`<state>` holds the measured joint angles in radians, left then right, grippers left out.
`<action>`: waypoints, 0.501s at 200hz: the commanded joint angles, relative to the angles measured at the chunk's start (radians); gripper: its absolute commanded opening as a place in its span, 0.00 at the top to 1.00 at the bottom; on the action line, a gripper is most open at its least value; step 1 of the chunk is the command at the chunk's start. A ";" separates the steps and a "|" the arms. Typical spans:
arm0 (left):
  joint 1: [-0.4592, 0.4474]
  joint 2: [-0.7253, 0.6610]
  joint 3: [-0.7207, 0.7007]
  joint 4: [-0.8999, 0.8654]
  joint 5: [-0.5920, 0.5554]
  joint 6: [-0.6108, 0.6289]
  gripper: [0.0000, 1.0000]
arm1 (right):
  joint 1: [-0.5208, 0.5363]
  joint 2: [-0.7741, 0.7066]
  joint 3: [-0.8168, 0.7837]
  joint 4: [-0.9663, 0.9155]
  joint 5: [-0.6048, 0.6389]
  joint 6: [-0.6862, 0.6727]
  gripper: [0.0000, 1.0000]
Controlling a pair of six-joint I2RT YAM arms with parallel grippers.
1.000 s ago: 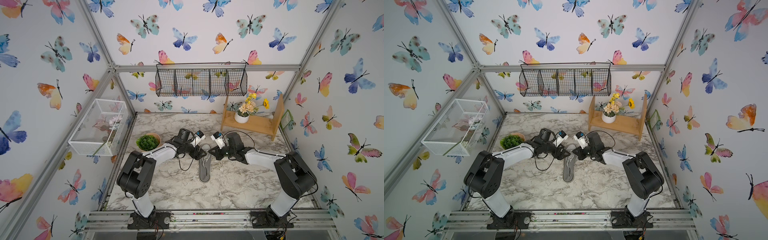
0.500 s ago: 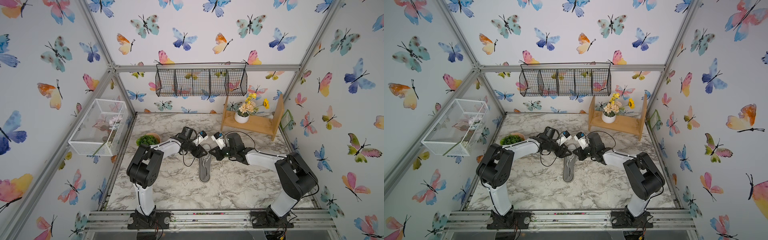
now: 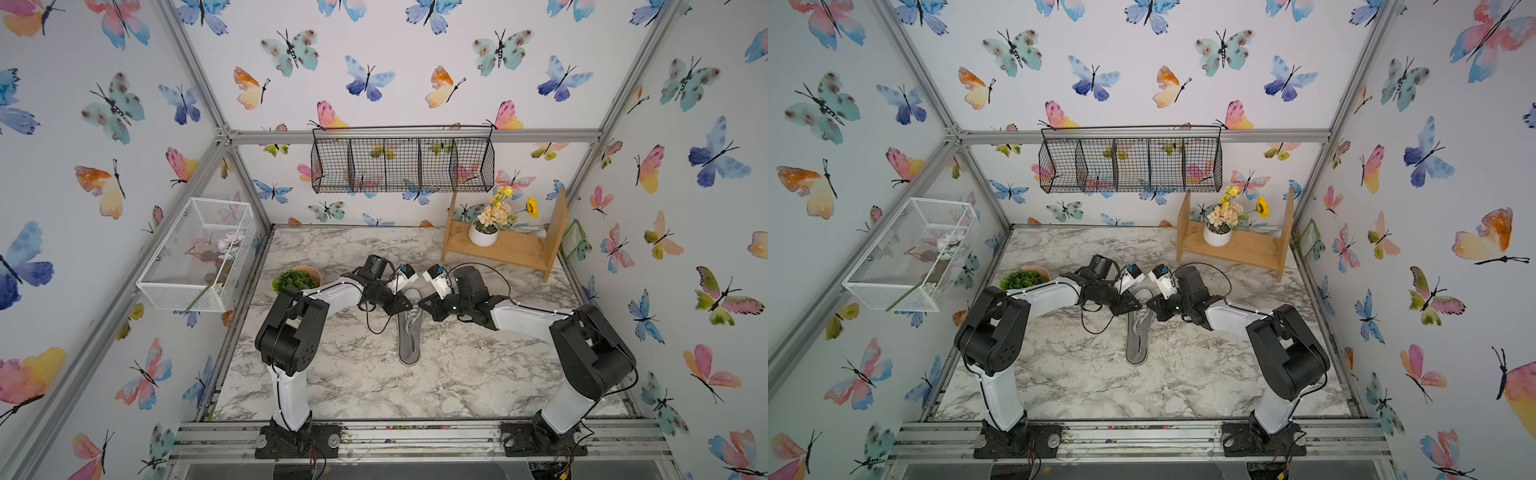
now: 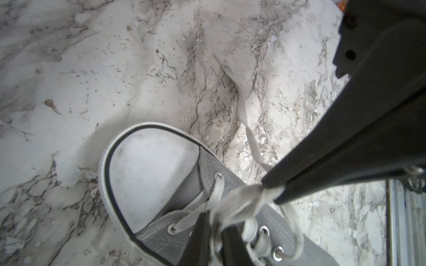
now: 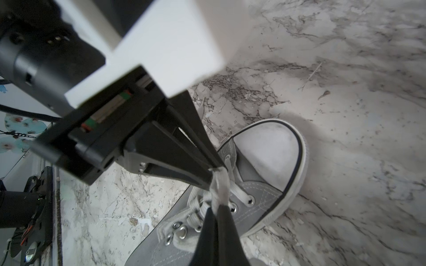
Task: Tie the shoes
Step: Cross the shoelace with the shoelace.
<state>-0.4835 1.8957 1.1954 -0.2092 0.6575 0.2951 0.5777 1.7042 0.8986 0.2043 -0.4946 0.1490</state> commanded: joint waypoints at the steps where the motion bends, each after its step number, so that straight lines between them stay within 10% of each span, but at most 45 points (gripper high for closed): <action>1: 0.008 -0.067 -0.025 -0.022 0.027 -0.016 0.91 | 0.005 -0.003 0.011 -0.008 0.052 0.013 0.97; 100: 0.014 -0.151 -0.130 0.066 0.026 -0.101 1.00 | 0.005 -0.061 0.010 -0.097 0.051 0.009 0.60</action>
<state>-0.4767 1.7885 1.0798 -0.1761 0.6575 0.2237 0.5777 1.7004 0.9081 0.1642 -0.4480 0.1650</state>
